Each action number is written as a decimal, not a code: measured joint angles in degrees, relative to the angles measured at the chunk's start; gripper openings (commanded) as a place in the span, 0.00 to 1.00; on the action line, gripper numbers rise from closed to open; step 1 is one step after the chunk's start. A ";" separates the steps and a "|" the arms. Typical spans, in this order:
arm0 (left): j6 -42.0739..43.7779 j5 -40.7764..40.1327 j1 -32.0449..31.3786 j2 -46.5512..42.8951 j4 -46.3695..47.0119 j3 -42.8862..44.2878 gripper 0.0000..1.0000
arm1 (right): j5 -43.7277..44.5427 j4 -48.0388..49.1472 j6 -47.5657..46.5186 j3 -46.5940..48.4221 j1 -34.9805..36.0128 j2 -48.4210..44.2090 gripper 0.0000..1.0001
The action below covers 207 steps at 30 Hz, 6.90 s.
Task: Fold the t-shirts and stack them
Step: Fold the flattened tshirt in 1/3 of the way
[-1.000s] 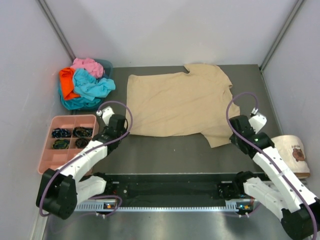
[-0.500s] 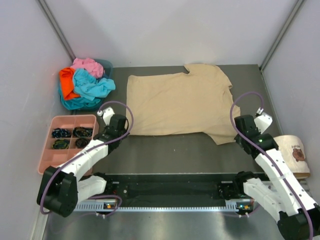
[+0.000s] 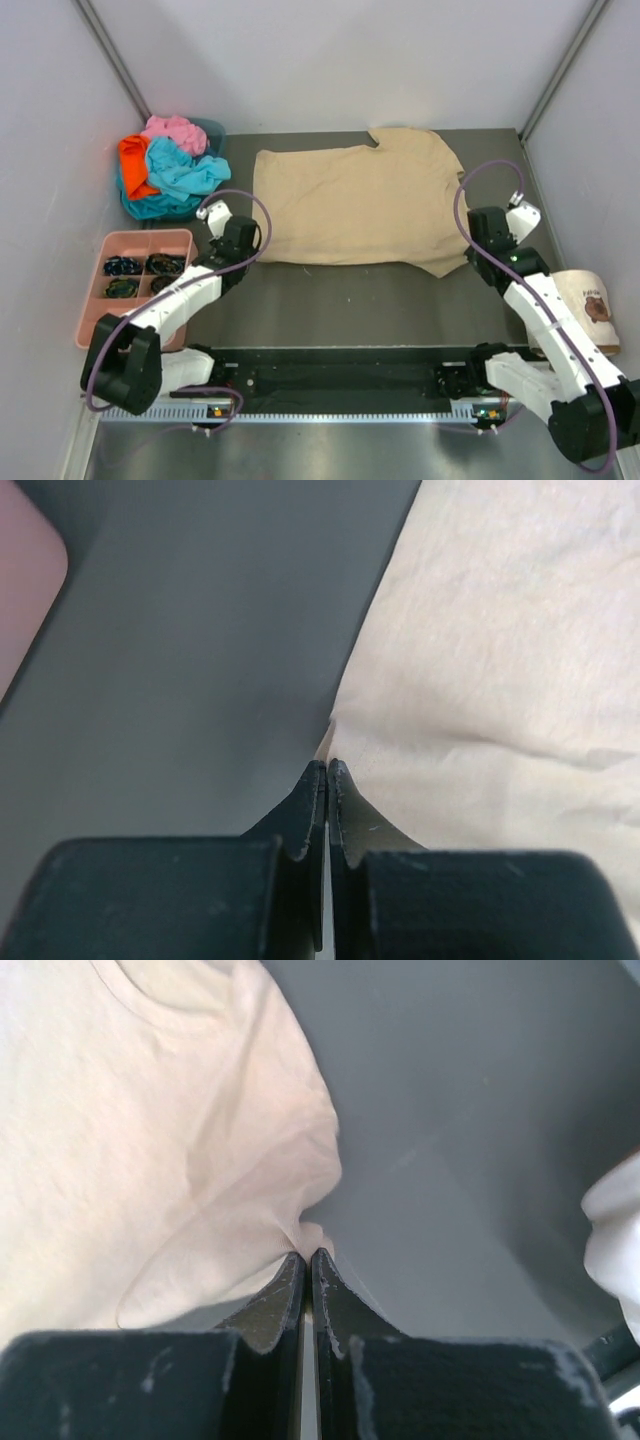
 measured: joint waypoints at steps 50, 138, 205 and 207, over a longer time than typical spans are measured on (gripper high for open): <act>7.15 -3.93 4.59 32.41 13.22 22.23 0.00 | -6.43 18.05 -8.04 34.95 -9.73 48.81 0.00; 10.45 -6.99 -2.91 25.75 13.42 20.74 0.99 | -30.23 25.64 -12.98 25.05 -9.29 51.78 0.44; 10.23 -10.14 -2.91 22.71 8.98 18.71 0.99 | -44.50 28.39 -12.87 51.93 -8.92 74.40 0.00; 10.23 -10.16 -2.91 22.71 8.96 18.71 0.99 | -45.07 28.74 -12.96 52.54 -8.92 74.53 0.00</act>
